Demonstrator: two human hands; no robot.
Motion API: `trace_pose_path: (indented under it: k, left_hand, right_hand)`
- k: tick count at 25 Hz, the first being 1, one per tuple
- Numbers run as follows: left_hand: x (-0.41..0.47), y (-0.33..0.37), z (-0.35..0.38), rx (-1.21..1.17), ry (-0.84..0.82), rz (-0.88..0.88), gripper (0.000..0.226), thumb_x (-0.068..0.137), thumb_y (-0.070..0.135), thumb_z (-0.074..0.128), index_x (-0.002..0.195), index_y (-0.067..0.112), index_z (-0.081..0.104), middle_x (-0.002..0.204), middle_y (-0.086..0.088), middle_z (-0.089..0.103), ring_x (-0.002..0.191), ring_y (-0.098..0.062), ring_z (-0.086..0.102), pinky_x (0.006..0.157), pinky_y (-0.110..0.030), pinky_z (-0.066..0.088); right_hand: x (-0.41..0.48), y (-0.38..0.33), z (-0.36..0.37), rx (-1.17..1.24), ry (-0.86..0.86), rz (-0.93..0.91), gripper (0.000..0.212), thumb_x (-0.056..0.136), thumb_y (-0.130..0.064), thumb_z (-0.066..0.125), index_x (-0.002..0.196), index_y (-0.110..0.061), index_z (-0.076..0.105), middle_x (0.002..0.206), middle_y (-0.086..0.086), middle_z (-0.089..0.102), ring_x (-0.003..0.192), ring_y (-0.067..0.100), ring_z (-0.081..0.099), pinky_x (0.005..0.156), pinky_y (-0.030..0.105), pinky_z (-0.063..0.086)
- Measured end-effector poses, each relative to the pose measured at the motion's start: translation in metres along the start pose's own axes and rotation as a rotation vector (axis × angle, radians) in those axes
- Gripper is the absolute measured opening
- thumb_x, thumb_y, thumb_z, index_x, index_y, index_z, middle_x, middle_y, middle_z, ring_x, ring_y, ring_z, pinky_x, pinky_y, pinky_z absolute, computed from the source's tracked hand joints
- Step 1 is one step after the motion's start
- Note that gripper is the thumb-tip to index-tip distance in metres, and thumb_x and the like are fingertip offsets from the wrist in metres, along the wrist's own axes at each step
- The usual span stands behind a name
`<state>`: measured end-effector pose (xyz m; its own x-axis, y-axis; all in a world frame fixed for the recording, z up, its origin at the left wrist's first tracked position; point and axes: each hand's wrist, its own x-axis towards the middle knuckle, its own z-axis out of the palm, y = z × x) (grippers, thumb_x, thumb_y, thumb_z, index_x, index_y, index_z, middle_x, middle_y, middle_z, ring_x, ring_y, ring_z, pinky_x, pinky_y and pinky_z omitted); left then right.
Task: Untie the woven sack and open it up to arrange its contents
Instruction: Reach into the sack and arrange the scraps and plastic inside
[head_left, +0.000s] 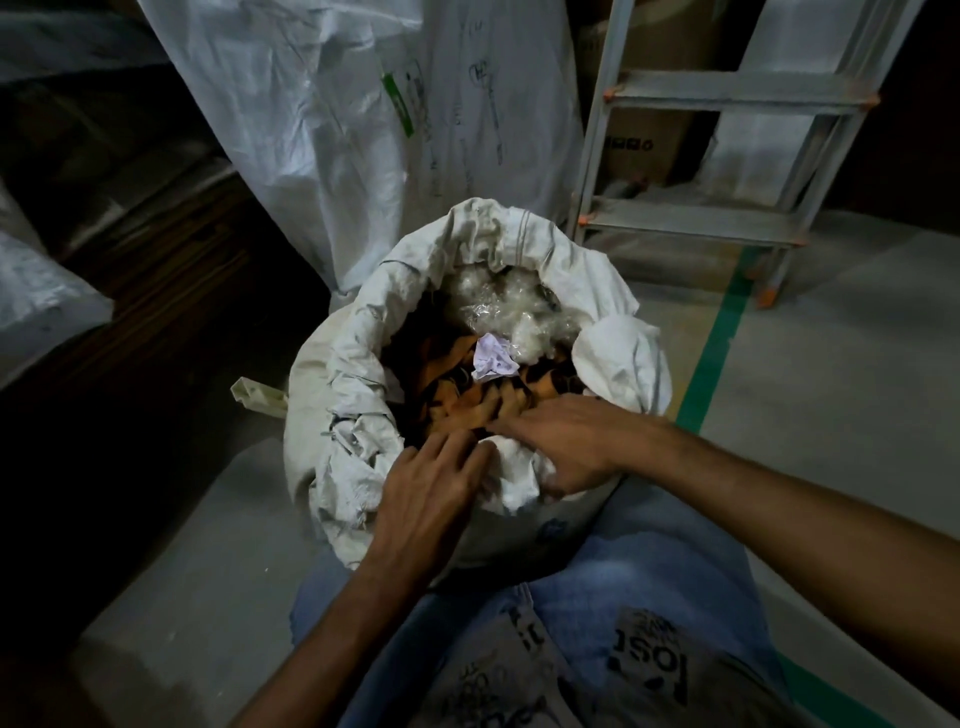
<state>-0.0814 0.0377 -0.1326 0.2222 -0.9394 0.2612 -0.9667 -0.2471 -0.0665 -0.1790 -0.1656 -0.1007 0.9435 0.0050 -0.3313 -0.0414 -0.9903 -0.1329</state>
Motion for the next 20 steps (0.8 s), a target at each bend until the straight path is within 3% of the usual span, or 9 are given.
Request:
trace_pose_path:
  k: [2, 4, 6, 8, 11, 13, 14, 18, 20]
  left_hand:
    - [0.005, -0.014, -0.02, -0.208, -0.229, 0.026, 0.058, 0.073, 0.027, 0.074, 0.128, 0.026, 0.055, 0.123, 0.003, 0.06, 0.104, -0.023, 0.063, 0.075, -0.036, 0.053]
    - [0.022, -0.037, -0.037, -0.486, -0.575, 0.056, 0.074, 0.074, 0.06, 0.077, 0.136, 0.033, 0.047, 0.13, 0.008, 0.06, 0.112, -0.016, 0.062, 0.089, -0.036, 0.054]
    - [0.046, -0.058, -0.039, -0.396, -0.705, 0.051, 0.091, 0.065, 0.079, 0.069, 0.141, 0.035, 0.043, 0.132, 0.006, 0.057, 0.119, -0.019, 0.058, 0.095, -0.039, 0.051]
    - [0.055, -0.062, -0.031, -0.102, -0.6, 0.103, 0.094, 0.062, 0.084, 0.061, 0.142, 0.039, 0.039, 0.132, 0.004, 0.058, 0.117, -0.023, 0.059, 0.091, -0.041, 0.052]
    - [0.047, -0.042, -0.016, -0.046, -0.181, 0.217, 0.046, 0.081, 0.041, 0.064, 0.125, 0.029, 0.058, 0.106, 0.0, 0.072, 0.082, -0.029, 0.07, 0.058, -0.038, 0.054]
    - [0.032, -0.034, -0.011, -0.038, 0.019, 0.243, 0.042, 0.073, 0.02, 0.064, 0.114, 0.023, 0.061, 0.094, -0.002, 0.071, 0.065, -0.029, 0.067, 0.043, -0.033, 0.048]
    - [0.023, -0.031, -0.002, -0.046, 0.076, 0.244, 0.043, 0.07, 0.017, 0.066, 0.112, 0.02, 0.059, 0.09, -0.004, 0.069, 0.064, -0.028, 0.066, 0.041, -0.032, 0.044]
    - [-0.007, -0.017, 0.017, -0.047, -0.027, 0.112, 0.049, 0.064, 0.018, 0.082, 0.108, 0.018, 0.06, 0.089, -0.002, 0.064, 0.076, -0.024, 0.06, 0.049, -0.032, 0.04]
    - [-0.003, -0.026, -0.001, -0.195, -0.107, 0.047, 0.047, 0.068, 0.032, 0.073, 0.114, 0.029, 0.063, 0.1, 0.007, 0.064, 0.087, -0.018, 0.061, 0.058, -0.027, 0.042]
  right_hand:
    - [-0.003, -0.006, 0.0, -0.147, 0.109, -0.027, 0.052, 0.079, -0.036, 0.075, 0.126, -0.026, 0.055, 0.104, 0.0, 0.07, 0.091, 0.026, 0.067, 0.066, 0.034, 0.041]
    - [-0.008, -0.01, 0.005, -0.22, 0.246, -0.058, 0.03, 0.078, -0.02, 0.066, 0.107, -0.021, 0.063, 0.08, 0.002, 0.069, 0.069, 0.026, 0.067, 0.056, 0.031, 0.034]
    - [-0.013, -0.006, 0.011, -0.215, 0.36, -0.083, 0.027, 0.075, -0.015, 0.053, 0.099, -0.02, 0.065, 0.066, 0.0, 0.067, 0.055, 0.025, 0.063, 0.047, 0.028, 0.036]
    - [-0.018, -0.003, 0.016, -0.265, 0.413, -0.074, 0.028, 0.076, -0.015, 0.048, 0.097, -0.02, 0.067, 0.069, -0.003, 0.069, 0.055, 0.024, 0.064, 0.045, 0.029, 0.044]
    - [-0.035, 0.0, 0.035, -0.404, 0.529, -0.031, 0.021, 0.082, -0.006, 0.062, 0.098, -0.018, 0.069, 0.081, -0.001, 0.071, 0.057, 0.021, 0.062, 0.047, 0.03, 0.045]
    - [-0.046, -0.004, 0.043, -0.429, 0.608, -0.013, 0.026, 0.084, -0.005, 0.068, 0.108, -0.015, 0.07, 0.094, 0.002, 0.072, 0.063, 0.022, 0.065, 0.05, 0.032, 0.048]
    - [-0.049, -0.007, 0.04, -0.378, 0.564, -0.018, 0.031, 0.083, -0.007, 0.069, 0.112, -0.016, 0.07, 0.097, 0.002, 0.072, 0.067, 0.023, 0.067, 0.053, 0.032, 0.049]
    - [-0.042, -0.02, -0.011, -0.013, 0.043, 0.018, 0.044, 0.078, -0.053, 0.066, 0.114, -0.028, 0.065, 0.102, -0.007, 0.066, 0.087, 0.019, 0.065, 0.07, 0.034, 0.053]
    - [-0.026, -0.024, -0.017, 0.045, 0.057, 0.049, 0.05, 0.079, -0.065, 0.068, 0.111, -0.027, 0.06, 0.098, -0.008, 0.065, 0.085, 0.019, 0.062, 0.068, 0.034, 0.048]
